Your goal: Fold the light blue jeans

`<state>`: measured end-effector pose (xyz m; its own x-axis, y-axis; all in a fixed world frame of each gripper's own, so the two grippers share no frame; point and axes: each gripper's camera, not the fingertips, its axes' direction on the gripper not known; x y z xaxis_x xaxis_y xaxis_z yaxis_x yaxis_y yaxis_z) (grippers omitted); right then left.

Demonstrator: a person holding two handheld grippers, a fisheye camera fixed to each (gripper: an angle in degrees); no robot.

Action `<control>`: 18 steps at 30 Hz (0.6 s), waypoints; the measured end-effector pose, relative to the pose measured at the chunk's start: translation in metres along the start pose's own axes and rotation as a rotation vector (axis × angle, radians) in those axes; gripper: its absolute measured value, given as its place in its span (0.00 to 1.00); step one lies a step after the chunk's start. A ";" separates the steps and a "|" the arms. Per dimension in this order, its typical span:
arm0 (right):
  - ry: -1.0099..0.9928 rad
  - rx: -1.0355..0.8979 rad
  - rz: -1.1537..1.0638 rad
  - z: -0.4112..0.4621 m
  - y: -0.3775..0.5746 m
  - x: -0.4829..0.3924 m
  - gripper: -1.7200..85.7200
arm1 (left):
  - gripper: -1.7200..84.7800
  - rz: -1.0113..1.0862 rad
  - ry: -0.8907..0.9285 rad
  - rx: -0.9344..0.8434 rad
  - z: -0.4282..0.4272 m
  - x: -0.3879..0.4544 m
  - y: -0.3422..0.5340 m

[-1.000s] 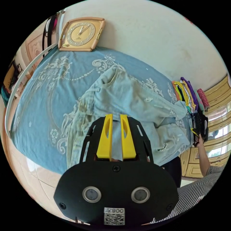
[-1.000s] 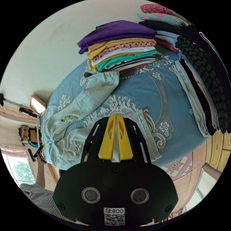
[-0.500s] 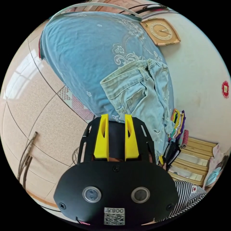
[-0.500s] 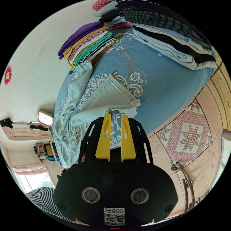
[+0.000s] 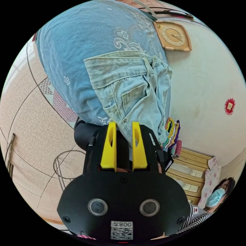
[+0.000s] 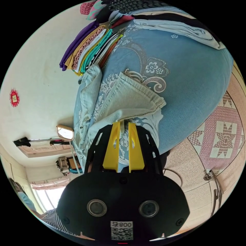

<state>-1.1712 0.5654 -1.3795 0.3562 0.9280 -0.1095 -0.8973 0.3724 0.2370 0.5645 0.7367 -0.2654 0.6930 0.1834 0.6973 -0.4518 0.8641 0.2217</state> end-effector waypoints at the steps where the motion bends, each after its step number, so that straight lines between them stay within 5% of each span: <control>1: -0.001 -0.006 0.005 0.002 -0.003 0.002 0.07 | 0.11 -0.016 0.000 0.002 0.000 -0.004 0.001; 18: -0.022 -0.052 -0.087 -0.038 0.037 0.008 0.02 | 0.06 0.227 0.071 0.063 -0.072 0.038 0.027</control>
<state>-1.2114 0.5860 -1.4082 0.4387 0.8923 -0.1062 -0.8747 0.4511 0.1774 0.6194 0.8007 -0.2823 0.6064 0.4035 0.6852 -0.6329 0.7666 0.1087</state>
